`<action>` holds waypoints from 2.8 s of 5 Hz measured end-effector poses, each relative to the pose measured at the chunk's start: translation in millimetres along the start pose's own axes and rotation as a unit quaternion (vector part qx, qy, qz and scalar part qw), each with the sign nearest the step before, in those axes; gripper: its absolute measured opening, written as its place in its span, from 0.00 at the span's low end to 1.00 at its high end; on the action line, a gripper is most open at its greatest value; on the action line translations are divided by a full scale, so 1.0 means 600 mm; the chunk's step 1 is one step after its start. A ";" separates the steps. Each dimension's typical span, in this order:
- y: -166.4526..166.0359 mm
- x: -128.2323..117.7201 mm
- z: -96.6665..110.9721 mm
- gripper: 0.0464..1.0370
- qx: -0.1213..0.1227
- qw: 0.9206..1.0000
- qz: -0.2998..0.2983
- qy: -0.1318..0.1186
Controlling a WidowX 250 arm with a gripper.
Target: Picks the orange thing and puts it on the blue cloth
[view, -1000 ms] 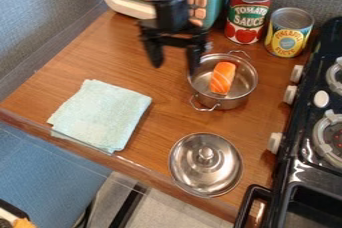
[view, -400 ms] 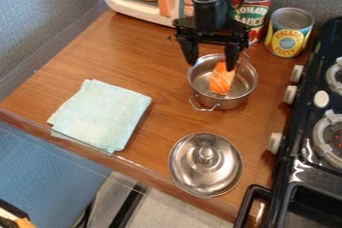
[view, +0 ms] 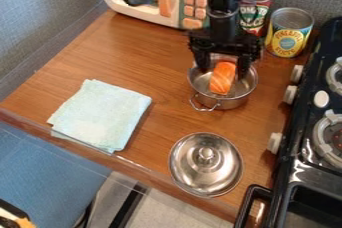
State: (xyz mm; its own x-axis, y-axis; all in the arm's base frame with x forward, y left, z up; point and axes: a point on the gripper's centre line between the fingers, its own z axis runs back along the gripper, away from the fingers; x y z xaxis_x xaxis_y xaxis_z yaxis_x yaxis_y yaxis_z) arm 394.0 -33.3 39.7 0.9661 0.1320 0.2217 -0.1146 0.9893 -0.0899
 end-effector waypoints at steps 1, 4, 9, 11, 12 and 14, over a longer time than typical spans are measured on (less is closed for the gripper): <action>-0.016 0.005 -0.019 0.96 0.003 1.000 -0.014 0.001; -0.017 -0.005 -0.029 0.55 0.009 0.999 -0.049 0.020; 0.222 -0.090 0.128 0.55 -0.009 0.998 -0.051 0.025; 0.252 -0.171 0.106 0.55 0.011 0.996 -0.068 0.051; 0.253 -0.196 0.101 0.55 0.027 0.996 -0.068 0.047; 0.270 -0.201 0.066 0.63 0.026 0.997 -0.052 0.052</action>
State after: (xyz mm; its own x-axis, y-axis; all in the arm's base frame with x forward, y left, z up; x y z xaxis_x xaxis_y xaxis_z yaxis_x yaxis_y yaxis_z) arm 249.9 113.8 37.0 0.9919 0.0248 0.1250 -0.0223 0.9995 -0.0213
